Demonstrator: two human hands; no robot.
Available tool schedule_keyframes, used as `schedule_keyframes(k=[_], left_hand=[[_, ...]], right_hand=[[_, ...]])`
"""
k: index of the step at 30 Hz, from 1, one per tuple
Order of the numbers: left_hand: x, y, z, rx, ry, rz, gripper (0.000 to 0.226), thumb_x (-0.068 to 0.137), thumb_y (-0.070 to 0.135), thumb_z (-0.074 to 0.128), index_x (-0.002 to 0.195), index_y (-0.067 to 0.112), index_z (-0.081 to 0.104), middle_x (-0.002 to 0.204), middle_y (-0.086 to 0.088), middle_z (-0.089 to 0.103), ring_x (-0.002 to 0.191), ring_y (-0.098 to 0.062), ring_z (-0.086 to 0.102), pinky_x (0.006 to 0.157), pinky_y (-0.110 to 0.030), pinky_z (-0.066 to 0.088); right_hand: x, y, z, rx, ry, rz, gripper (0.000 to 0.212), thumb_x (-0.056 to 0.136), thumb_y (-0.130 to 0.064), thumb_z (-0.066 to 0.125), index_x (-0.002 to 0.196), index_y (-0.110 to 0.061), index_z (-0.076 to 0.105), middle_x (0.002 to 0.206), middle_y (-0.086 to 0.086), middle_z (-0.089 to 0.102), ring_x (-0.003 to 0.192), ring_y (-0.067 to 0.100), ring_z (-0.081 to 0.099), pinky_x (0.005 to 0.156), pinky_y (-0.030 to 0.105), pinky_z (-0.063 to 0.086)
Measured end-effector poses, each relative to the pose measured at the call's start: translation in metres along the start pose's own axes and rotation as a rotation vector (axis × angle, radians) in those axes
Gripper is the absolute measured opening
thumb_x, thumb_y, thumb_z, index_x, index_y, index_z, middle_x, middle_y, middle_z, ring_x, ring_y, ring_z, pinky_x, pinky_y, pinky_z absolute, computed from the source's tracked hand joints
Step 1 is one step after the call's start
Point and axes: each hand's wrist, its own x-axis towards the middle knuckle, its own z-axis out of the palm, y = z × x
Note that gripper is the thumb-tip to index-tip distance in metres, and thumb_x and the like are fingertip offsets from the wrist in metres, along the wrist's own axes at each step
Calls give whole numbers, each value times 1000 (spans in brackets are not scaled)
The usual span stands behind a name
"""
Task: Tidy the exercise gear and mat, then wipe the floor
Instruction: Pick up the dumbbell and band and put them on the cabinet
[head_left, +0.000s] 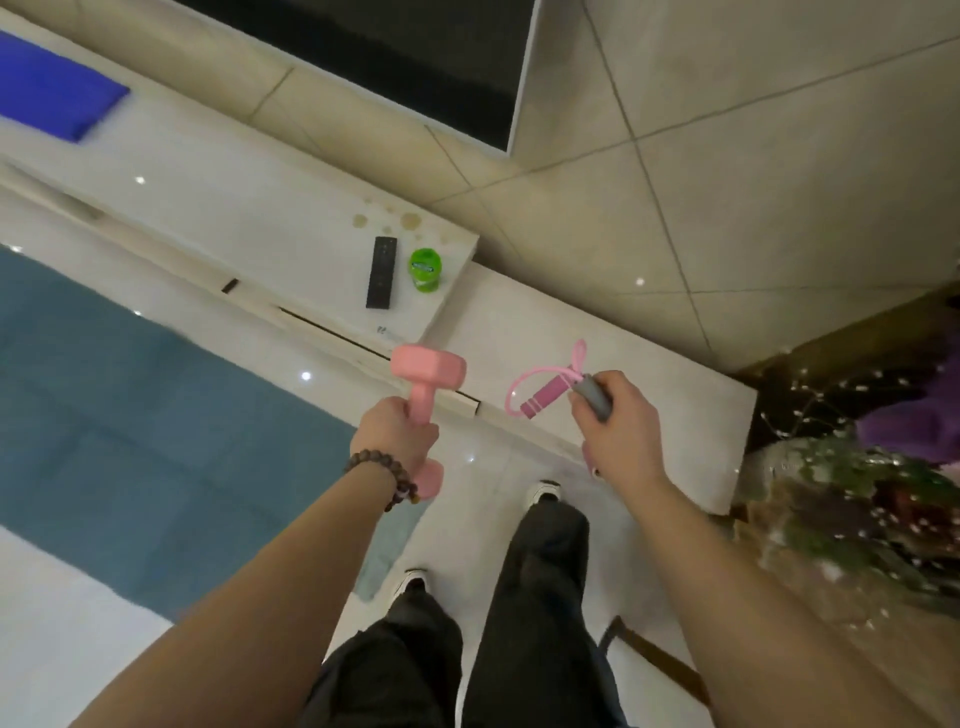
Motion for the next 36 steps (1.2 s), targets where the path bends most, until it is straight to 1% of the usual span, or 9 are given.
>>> schedule_keyframes(k=[5, 9, 11, 16, 18, 25, 27, 32, 36], left_hand=[[39, 34, 29, -91, 50, -157, 10, 84, 21, 62, 87, 12, 58, 77, -2, 63, 68, -14, 59, 61, -29, 47], [70, 54, 58, -209, 78, -262, 10, 85, 23, 63, 89, 15, 58, 78, 1, 62, 69, -11, 57, 63, -28, 44], [85, 58, 73, -290, 83, -316, 10, 85, 24, 63, 91, 17, 59, 80, 1, 64, 72, -13, 60, 65, -29, 45], [141, 58, 121, -507, 97, -444, 8, 85, 20, 61, 90, 15, 58, 87, -5, 68, 81, -22, 67, 75, -37, 55], [168, 54, 142, -567, 105, -468, 11, 85, 18, 61, 94, 10, 59, 88, -7, 68, 82, -23, 67, 74, -36, 54], [266, 35, 217, -688, 92, -506, 28, 89, 26, 63, 107, 5, 59, 99, -10, 68, 91, -25, 66, 82, -38, 55], [289, 31, 235, -721, 101, -509, 30, 91, 28, 62, 109, 5, 59, 100, -9, 68, 89, -23, 66, 81, -36, 54], [330, 25, 252, -811, 142, -549, 28, 92, 28, 60, 105, 3, 62, 97, -10, 69, 89, -25, 65, 75, -30, 49], [341, 20, 258, -873, 162, -566, 20, 92, 24, 60, 83, 7, 60, 90, -12, 69, 91, -29, 67, 84, -35, 53]], right_hand=[[82, 15, 1, -14, -173, -46, 16, 91, -29, 61, 95, -15, 56, 85, 0, 58, 67, 4, 51, 54, 10, 34], [146, 29, 11, -35, -287, -103, 17, 90, -29, 62, 96, -14, 57, 86, 0, 58, 69, 5, 52, 56, 14, 35], [172, 36, 18, -47, -313, -128, 16, 90, -30, 62, 95, -15, 57, 85, -1, 57, 72, 7, 53, 58, 16, 38], [233, 58, 56, -107, -358, -191, 13, 89, -27, 64, 90, -21, 53, 80, -3, 56, 68, 4, 51, 54, 8, 36], [252, 73, 77, -112, -364, -198, 13, 88, -29, 64, 91, -22, 54, 82, -2, 57, 68, 8, 53, 54, 11, 35], [305, 129, 144, -92, -336, -258, 15, 87, -34, 63, 94, -23, 56, 83, 1, 60, 70, 21, 60, 58, 37, 54], [316, 141, 159, -97, -321, -286, 15, 87, -35, 62, 93, -23, 56, 82, 1, 61, 68, 21, 59, 59, 37, 53], [336, 154, 182, -94, -328, -329, 17, 88, -34, 63, 98, -22, 57, 85, -1, 61, 73, 19, 60, 62, 37, 55], [352, 155, 189, -123, -333, -370, 19, 88, -31, 64, 101, -18, 59, 90, 1, 60, 76, 15, 56, 60, 22, 44]])
